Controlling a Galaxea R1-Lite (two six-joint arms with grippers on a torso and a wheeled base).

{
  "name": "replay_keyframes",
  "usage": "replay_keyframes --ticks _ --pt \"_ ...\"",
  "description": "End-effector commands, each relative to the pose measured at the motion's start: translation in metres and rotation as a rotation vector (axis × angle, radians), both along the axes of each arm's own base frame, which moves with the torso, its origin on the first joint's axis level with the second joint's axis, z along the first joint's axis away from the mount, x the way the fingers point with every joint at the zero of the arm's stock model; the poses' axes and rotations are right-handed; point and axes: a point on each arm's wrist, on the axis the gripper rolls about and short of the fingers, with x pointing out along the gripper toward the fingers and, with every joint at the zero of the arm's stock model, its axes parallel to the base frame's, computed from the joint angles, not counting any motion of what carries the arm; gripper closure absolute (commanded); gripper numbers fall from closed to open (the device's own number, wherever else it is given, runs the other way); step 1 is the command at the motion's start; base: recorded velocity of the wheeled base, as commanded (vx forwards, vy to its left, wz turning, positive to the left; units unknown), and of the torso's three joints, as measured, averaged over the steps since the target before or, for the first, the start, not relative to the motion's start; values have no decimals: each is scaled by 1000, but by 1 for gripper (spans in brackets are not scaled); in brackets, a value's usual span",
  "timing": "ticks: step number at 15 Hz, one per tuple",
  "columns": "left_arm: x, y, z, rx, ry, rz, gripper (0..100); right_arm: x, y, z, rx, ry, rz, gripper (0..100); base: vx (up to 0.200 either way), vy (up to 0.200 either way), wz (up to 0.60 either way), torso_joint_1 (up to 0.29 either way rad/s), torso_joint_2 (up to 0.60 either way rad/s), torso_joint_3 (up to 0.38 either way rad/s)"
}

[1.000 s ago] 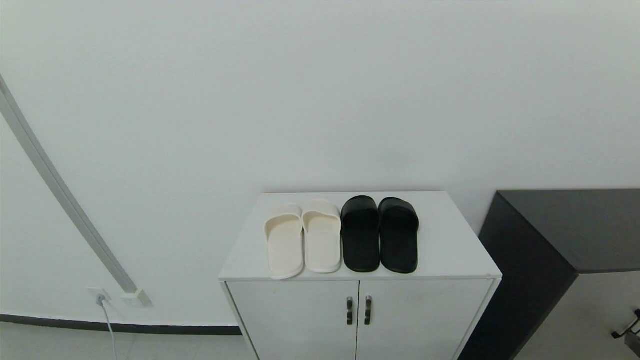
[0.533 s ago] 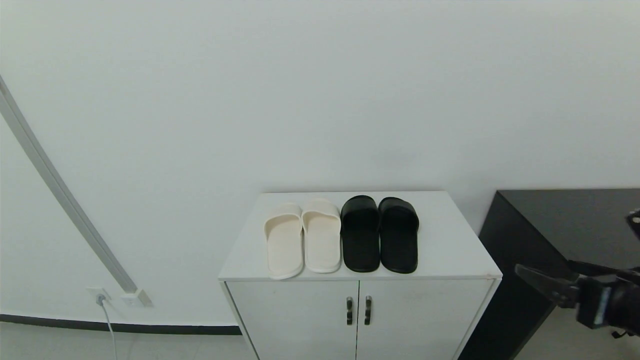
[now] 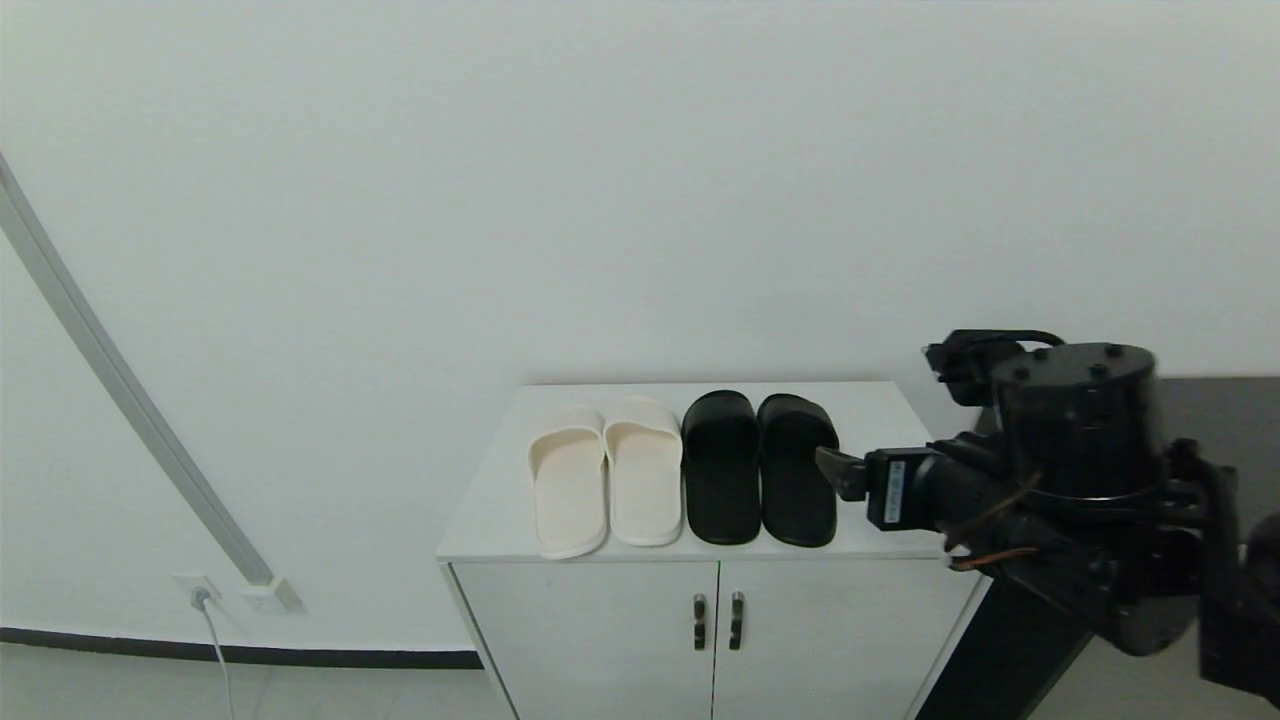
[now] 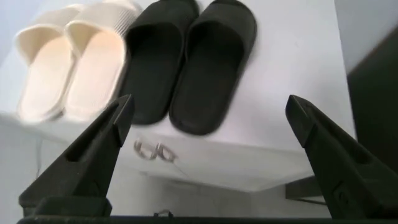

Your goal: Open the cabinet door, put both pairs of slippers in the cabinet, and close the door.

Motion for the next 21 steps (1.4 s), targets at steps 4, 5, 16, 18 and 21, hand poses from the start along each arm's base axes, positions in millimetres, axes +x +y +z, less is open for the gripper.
replay_keyframes --ticks 4,5,16,18,21 --pt "0 0 0 1 0 0 100 70 63 -41 -41 23 -111 0 0 0 0 0 0 0" --pt "0 0 0 1 0 0 100 78 70 -51 -49 31 -115 0 0 0 0 0 0 0" --pt "0 0 0 0 0 -1 100 166 97 -104 -54 0 -237 0 0 0 0 0 0 0" --pt "0 0 0 0 0 -1 100 179 95 -109 -53 -10 -256 0 0 0 0 0 0 0" --pt "0 0 0 0 0 1 100 190 95 -112 -68 -26 -259 0 0 0 0 0 0 0"
